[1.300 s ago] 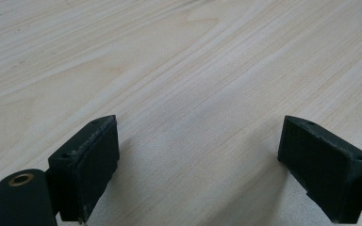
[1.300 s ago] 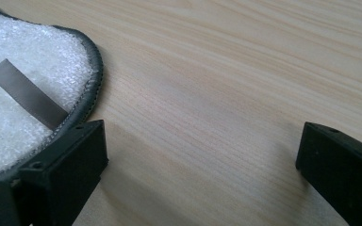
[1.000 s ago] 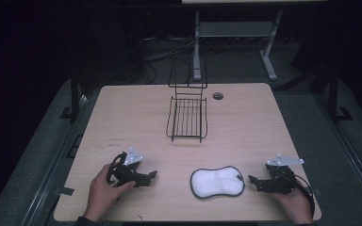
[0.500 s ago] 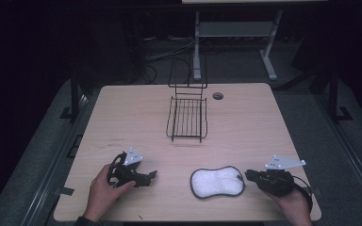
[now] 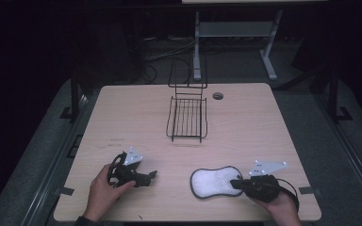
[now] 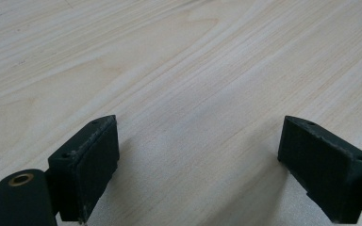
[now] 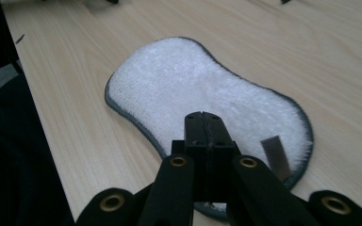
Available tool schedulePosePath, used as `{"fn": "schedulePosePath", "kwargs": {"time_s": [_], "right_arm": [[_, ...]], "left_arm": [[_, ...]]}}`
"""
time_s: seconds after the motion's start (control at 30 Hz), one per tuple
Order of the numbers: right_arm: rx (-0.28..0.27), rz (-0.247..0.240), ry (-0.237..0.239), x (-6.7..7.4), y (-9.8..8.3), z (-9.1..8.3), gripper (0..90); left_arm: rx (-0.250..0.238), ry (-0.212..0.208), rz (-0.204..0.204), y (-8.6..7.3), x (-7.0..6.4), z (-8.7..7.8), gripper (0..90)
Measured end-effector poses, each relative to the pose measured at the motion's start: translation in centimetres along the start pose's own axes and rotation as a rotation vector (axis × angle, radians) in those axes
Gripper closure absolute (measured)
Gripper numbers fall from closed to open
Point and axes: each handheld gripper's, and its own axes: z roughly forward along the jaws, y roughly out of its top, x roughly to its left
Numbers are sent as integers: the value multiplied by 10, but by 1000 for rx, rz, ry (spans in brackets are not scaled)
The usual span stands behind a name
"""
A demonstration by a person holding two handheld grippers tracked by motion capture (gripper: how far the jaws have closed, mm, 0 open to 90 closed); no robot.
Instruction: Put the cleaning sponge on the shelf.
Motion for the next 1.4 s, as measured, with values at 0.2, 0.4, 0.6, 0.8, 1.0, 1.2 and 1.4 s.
{"fn": "schedulePosePath", "kwargs": {"time_s": [0.2, 0.4, 0.6, 0.8, 1.0, 1.2, 1.4], "right_arm": [[21, -3, 2, -1, -1, 6, 898], [57, -12, -3, 0, -1, 13, 898], [56, -10, -17, -4, 1, 15, 898], [53, -8, -36, -13, 6, 20, 898], [49, -9, -58, -24, 14, 26, 898], [42, -6, -66, -32, 18, 29, 898], [11, -7, -51, -26, 23, 27, 898]], "left_arm": [[0, 0, 0, 0, 0, 0, 123], [0, 0, 0, 0, 0, 0, 123], [0, 0, -1, 0, 0, 0, 123], [0, 0, -1, 0, 0, 0, 123], [0, 0, -1, 0, 0, 0, 123], [1, 1, 0, 0, 0, 0, 122], [1, 1, -1, 0, 0, 0, 123]]}}
